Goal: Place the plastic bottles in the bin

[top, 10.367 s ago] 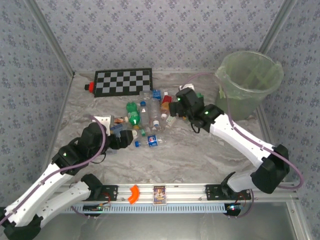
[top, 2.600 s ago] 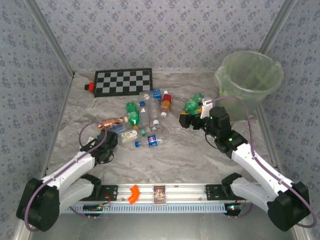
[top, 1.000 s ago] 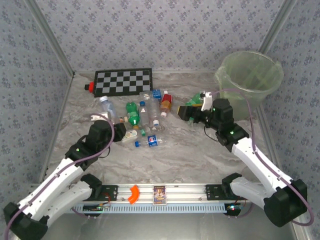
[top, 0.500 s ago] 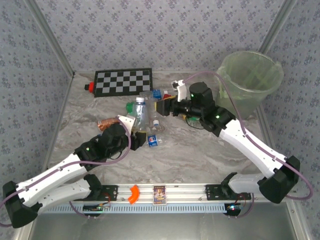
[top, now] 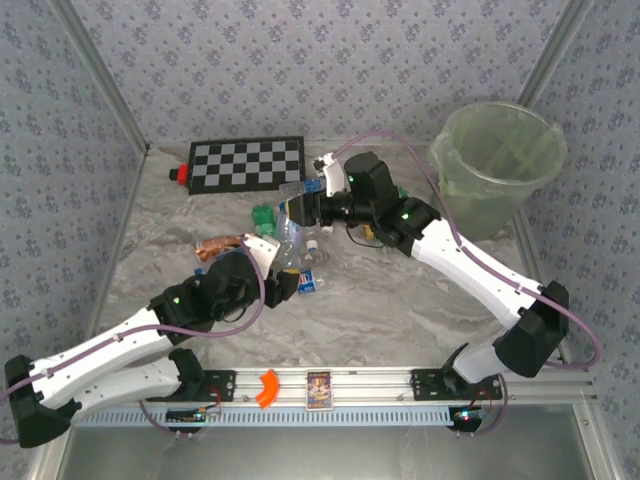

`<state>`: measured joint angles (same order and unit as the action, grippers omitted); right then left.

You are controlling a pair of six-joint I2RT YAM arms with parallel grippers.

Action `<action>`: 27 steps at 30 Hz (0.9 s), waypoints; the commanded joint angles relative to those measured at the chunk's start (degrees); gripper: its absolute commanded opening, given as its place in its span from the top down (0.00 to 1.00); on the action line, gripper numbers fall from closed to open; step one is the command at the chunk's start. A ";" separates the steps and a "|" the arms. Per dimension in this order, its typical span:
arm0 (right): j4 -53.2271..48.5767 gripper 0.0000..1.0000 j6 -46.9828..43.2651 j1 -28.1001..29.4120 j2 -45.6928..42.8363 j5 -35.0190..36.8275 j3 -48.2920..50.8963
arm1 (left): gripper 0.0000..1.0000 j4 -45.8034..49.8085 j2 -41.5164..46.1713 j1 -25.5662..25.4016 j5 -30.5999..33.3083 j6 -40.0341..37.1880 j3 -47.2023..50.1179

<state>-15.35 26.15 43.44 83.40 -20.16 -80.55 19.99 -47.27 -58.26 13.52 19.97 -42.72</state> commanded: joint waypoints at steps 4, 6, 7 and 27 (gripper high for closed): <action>-1.10 0.53 0.65 0.35 2.12 -0.57 -3.03 | 0.43 1.01 0.73 -0.71 1.18 -1.29 -2.30; -1.05 0.58 0.74 0.46 2.45 -0.87 -3.12 | 0.43 1.02 0.65 -0.80 1.25 -1.29 -2.32; -1.05 0.61 0.74 0.50 2.50 -1.01 -3.05 | 0.43 1.02 0.67 -0.78 1.36 -1.33 -2.37; -1.70 0.76 1.35 -6.72 -8.28 3.90 0.74 | 0.00 1.19 8.53 -0.80 6.61 1.45 -0.40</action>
<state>-16.80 27.24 39.33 78.87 -18.70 -80.64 22.09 -41.32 -58.63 17.76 20.62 -42.72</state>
